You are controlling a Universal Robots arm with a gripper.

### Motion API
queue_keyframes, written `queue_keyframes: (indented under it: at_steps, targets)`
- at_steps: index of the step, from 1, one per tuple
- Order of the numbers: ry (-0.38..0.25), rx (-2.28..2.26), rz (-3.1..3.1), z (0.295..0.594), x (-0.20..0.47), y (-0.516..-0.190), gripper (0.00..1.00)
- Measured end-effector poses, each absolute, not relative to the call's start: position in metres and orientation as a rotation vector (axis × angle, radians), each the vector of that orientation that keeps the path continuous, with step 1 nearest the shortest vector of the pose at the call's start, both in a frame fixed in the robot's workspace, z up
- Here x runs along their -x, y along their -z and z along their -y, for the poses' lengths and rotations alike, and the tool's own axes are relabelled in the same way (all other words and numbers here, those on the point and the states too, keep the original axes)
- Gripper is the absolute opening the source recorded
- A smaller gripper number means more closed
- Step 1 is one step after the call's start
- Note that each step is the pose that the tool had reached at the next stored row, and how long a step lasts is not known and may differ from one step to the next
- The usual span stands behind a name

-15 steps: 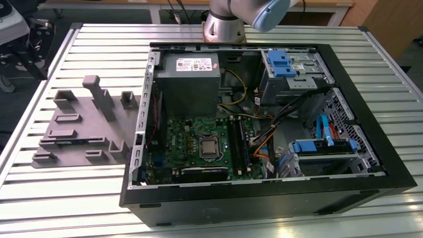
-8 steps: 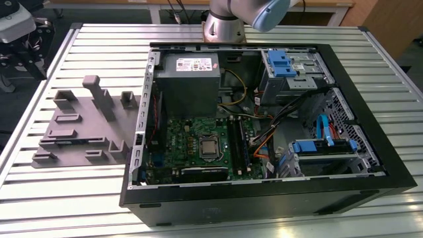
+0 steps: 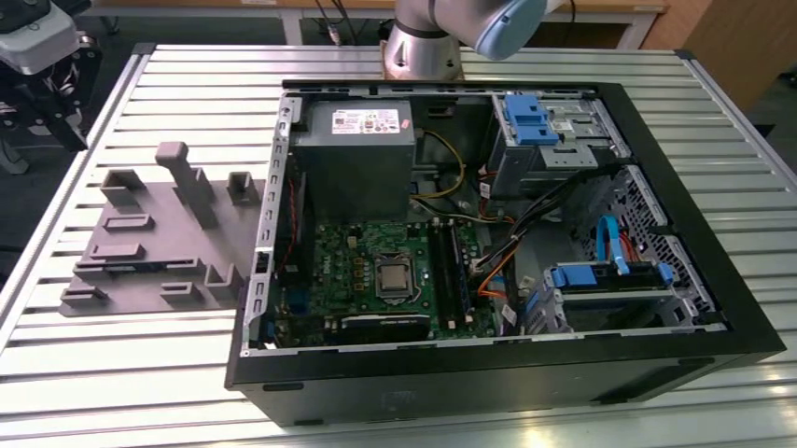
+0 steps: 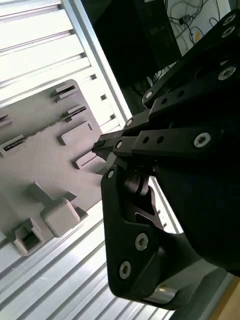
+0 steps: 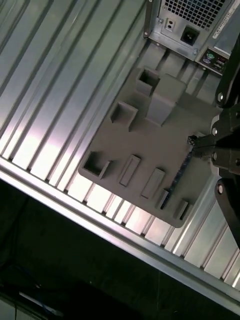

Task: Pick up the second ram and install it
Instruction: 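Pick up the second ram and move it above second insertion slot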

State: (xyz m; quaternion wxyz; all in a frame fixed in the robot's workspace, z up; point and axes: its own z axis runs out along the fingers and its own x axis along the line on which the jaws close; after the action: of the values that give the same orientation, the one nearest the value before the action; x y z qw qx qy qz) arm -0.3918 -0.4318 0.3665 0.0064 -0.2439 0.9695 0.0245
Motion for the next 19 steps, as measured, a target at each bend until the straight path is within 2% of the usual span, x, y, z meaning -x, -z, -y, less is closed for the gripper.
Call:
queue_keyframes:
  at_steps: [19]
  targets:
    - [-0.079,1.174,-2.907,0.4319,0.3929,-0.3649,0.11]
